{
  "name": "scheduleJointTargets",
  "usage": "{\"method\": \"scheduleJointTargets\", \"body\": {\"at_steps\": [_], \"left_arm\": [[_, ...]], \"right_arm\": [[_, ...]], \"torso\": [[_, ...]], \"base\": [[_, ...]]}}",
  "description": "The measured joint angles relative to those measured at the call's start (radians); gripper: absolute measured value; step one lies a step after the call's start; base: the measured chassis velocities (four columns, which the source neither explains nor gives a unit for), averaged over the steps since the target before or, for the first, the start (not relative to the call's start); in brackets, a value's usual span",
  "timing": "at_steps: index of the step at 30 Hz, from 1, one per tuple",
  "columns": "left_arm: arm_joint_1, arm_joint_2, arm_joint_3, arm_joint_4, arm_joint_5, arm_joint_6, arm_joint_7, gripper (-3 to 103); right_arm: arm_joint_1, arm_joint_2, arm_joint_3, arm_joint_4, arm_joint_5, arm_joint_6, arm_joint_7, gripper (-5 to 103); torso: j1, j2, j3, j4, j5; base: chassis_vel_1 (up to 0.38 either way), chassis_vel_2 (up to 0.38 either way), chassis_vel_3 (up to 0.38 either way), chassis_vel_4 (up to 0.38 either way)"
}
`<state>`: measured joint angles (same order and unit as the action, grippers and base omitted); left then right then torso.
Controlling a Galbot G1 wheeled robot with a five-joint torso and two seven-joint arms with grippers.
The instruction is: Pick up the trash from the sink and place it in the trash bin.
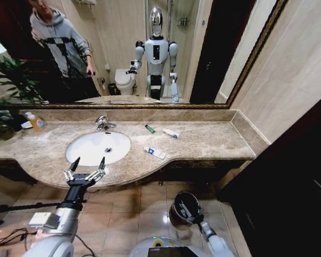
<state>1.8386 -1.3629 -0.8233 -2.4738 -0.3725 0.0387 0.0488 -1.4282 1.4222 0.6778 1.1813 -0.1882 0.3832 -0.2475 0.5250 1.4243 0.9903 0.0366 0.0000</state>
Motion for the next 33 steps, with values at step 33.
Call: {"method": "scheduleJointTargets", "body": {"at_steps": [33], "left_arm": [[0.000,0.000,0.000,0.000,0.000,0.000,0.000,100]], "right_arm": [[0.048,-0.356,-0.133,0.911,0.680,-0.523,-0.084,100]], "torso": [[0.000,0.000,0.000,0.0003,0.0002]], "base": [[0.000,0.000,0.000,0.000]]}}
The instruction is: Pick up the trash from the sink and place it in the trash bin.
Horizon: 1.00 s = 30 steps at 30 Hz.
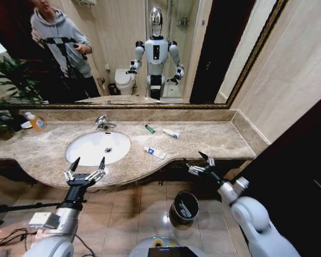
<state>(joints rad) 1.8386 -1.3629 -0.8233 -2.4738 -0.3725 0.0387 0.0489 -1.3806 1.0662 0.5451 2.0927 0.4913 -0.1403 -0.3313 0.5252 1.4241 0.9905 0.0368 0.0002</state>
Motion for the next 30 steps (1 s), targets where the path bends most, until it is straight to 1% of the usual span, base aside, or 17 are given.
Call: {"method": "scheduleJointTargets", "body": {"at_steps": [2,3,4,6,7,9,11,12,14,15,18,19,21,22,24,30], "left_arm": [[0.000,0.000,0.000,0.000,0.000,0.000,0.000,100],[0.000,0.000,0.000,0.000,0.000,0.000,0.000,100],[0.000,0.000,0.000,0.000,0.000,0.000,0.000,100],[0.000,0.000,0.000,0.000,0.000,0.000,0.000,100],[0.000,0.000,0.000,0.000,0.000,0.000,0.000,100],[0.000,0.000,0.000,0.000,0.000,0.000,0.000,100],[0.000,0.000,0.000,0.000,0.000,0.000,0.000,100],[0.000,0.000,0.000,0.000,0.000,0.000,0.000,100],[0.000,0.000,0.000,0.000,0.000,0.000,0.000,100],[0.000,0.000,0.000,0.000,0.000,0.000,0.000,100],[0.000,0.000,0.000,0.000,0.000,0.000,0.000,100],[0.000,0.000,0.000,0.000,0.000,0.000,0.000,100],[0.000,0.000,0.000,0.000,0.000,0.000,0.000,100],[0.000,0.000,0.000,0.000,0.000,0.000,0.000,100],[0.000,0.000,0.000,0.000,0.000,0.000,0.000,100],[0.000,0.000,0.000,0.000,0.000,0.000,0.000,100]], "right_arm": [[0.081,-0.024,-0.062,-0.045,-0.024,0.008,0.000,100],[0.081,-0.024,-0.062,-0.045,-0.024,0.008,0.000,100],[0.111,-0.029,-0.088,-0.060,-0.030,0.010,0.000,100],[0.206,-0.040,-0.183,-0.104,-0.037,0.008,0.003,100],[0.206,-0.040,-0.183,-0.104,-0.037,0.008,0.003,100],[0.303,-0.041,-0.289,-0.159,-0.051,0.006,0.005,100],[0.368,-0.028,-0.356,-0.212,-0.070,0.006,0.005,100],[0.368,-0.028,-0.356,-0.212,-0.070,0.006,0.005,100],[0.442,-0.008,-0.423,-0.282,-0.078,0.005,0.008,100],[0.442,-0.008,-0.423,-0.282,-0.078,0.005,0.008,100],[0.552,0.011,-0.522,-0.379,-0.080,0.005,0.009,100],[0.552,0.011,-0.522,-0.379,-0.080,0.005,0.009,100],[0.624,0.033,-0.585,-0.448,-0.105,0.004,0.020,100],[0.624,0.033,-0.585,-0.448,-0.105,0.004,0.020,100],[0.670,0.057,-0.626,-0.503,-0.121,0.000,0.033,100],[0.728,0.103,-0.678,-0.589,-0.149,-0.004,0.042,100]], "torso": [[0.000,0.000,0.000,-0.0001,-0.0001],[0.000,0.000,0.000,-0.0001,-0.0001],[0.000,0.000,0.000,0.0000,-0.0002],[0.000,0.000,0.000,0.0000,-0.0001],[0.000,0.000,0.000,0.0000,-0.0001],[0.000,0.000,0.000,0.0001,-0.0002],[0.000,0.000,0.000,0.0001,-0.0002],[0.000,0.000,0.000,0.0001,-0.0002],[0.000,0.000,0.000,-0.0001,-0.0002],[0.000,0.000,0.000,-0.0001,-0.0002],[0.000,0.000,0.000,0.0000,-0.0003],[0.000,0.000,0.000,0.0000,-0.0003],[0.000,0.000,0.000,0.0001,-0.0003],[0.000,0.000,0.000,0.0001,-0.0003],[0.000,0.000,0.000,0.0000,-0.0003],[0.000,0.000,0.000,0.0000,-0.0004]], "base": [[0.000,0.000,0.000,0.000],[0.000,0.000,0.000,0.000],[0.000,0.000,0.000,0.000],[0.000,0.000,0.000,0.000],[0.000,0.000,0.000,0.000],[0.000,0.000,0.000,0.000],[0.000,0.000,0.000,0.000],[0.000,0.000,0.000,0.000],[0.000,0.000,0.000,0.000],[0.000,0.000,0.000,0.000],[0.000,0.000,0.000,0.000],[0.000,0.000,0.000,0.000],[0.000,0.000,0.000,0.000],[0.000,0.000,0.000,0.000],[0.000,0.000,0.000,0.000],[0.000,0.000,0.000,0.000]]}}
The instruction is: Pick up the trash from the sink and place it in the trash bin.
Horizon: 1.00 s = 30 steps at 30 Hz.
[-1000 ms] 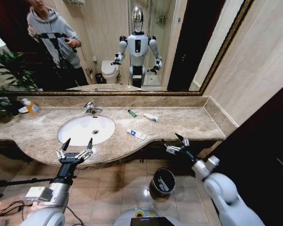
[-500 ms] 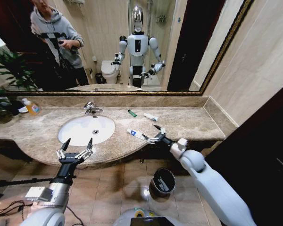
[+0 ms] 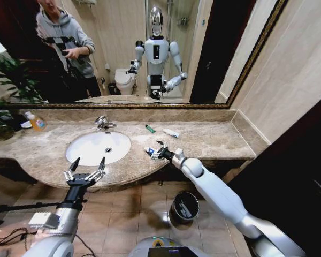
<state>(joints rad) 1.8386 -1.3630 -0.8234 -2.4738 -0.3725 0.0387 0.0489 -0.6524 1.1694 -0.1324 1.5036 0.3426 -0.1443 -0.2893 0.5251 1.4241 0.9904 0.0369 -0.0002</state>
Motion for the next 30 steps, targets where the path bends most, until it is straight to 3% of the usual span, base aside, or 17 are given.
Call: {"method": "scheduleJointTargets", "body": {"at_steps": [11,19,21,30], "left_arm": [[0.000,0.000,0.000,0.000,0.000,0.000,0.000,100],[0.000,0.000,0.000,0.000,0.000,0.000,0.000,100],[0.000,0.000,0.000,0.000,0.000,0.000,0.000,100],[0.000,0.000,0.000,0.000,0.000,0.000,0.000,100]], "right_arm": [[0.037,0.057,-0.032,-0.112,-0.040,0.011,0.007,101],[0.046,0.062,-0.009,-0.154,-0.043,0.011,0.012,79],[0.045,0.061,-0.004,-0.156,-0.042,0.011,0.012,79],[0.033,0.046,0.024,-0.157,-0.038,0.015,-0.010,51]], "torso": [[0.000,0.000,0.000,0.0000,0.0001],[0.000,0.000,0.000,0.0000,0.0002],[0.000,0.000,0.000,0.0000,0.0001],[0.000,0.000,0.000,0.0000,0.0002]], "base": [[0.000,0.000,0.000,0.000],[0.000,0.000,0.000,0.000],[0.000,0.000,0.000,0.000],[0.000,0.000,0.000,0.000]]}}
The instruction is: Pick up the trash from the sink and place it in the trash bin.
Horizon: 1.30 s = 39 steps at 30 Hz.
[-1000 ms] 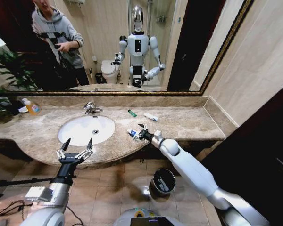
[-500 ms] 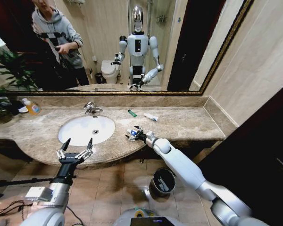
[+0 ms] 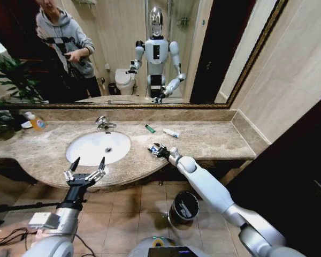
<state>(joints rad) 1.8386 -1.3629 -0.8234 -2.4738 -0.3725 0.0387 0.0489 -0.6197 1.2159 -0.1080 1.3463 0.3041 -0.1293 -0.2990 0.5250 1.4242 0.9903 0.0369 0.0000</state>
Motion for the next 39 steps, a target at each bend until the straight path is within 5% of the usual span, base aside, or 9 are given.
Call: {"method": "scheduleJointTargets", "body": {"at_steps": [20,30,39], "left_arm": [[0.000,0.000,0.000,0.000,0.000,0.000,0.000,100],[0.000,0.000,0.000,0.000,0.000,0.000,0.000,100],[0.000,0.000,0.000,0.000,0.000,0.000,0.000,100]], "right_arm": [[-0.111,-0.071,0.143,0.205,0.067,-0.009,0.022,7],[-0.505,-0.172,0.500,0.399,0.125,0.048,0.055,3],[-0.834,-0.061,0.772,0.528,0.125,0.097,0.075,3]], "torso": [[0.000,0.000,0.000,0.0001,0.0001],[0.000,0.000,0.000,-0.0001,0.0004],[0.000,0.000,0.000,0.0000,0.0002]], "base": [[0.000,0.000,0.000,0.000],[0.000,0.000,0.000,0.000],[0.000,0.000,0.000,0.000]]}}
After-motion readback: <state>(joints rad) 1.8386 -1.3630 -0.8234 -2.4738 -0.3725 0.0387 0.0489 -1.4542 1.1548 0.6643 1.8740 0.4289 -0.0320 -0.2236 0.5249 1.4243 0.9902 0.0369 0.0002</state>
